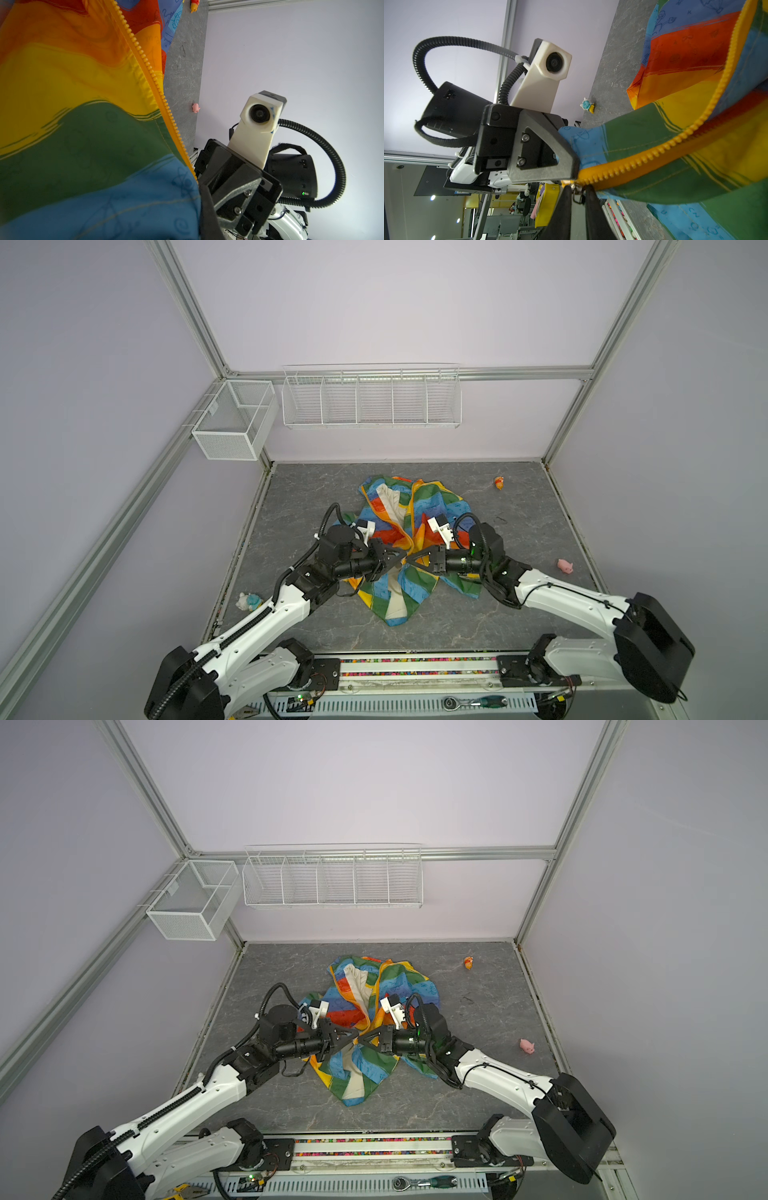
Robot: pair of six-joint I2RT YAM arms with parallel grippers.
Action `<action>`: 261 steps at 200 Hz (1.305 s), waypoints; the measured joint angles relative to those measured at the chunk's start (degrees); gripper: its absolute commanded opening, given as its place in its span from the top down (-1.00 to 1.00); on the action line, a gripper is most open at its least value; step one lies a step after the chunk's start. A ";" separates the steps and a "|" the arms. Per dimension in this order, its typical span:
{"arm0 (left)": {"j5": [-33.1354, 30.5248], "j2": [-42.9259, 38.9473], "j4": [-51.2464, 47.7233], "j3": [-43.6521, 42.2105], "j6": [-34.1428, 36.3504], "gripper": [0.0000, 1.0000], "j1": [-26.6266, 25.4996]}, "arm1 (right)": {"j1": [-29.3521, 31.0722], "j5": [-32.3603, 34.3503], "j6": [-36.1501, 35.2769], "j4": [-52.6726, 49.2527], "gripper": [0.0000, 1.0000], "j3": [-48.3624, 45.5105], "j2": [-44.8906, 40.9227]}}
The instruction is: Zip up the jacket
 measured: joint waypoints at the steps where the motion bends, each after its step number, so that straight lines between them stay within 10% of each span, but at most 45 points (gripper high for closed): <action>1: 0.00 0.00 0.00 0.02 0.00 1.00 0.00 | 0.00 -0.02 0.04 0.04 0.72 0.00 0.02; 261: -1.05 -0.94 -2.97 0.46 0.46 1.00 0.68 | 1.05 4.37 -4.76 -5.18 0.88 2.25 -0.11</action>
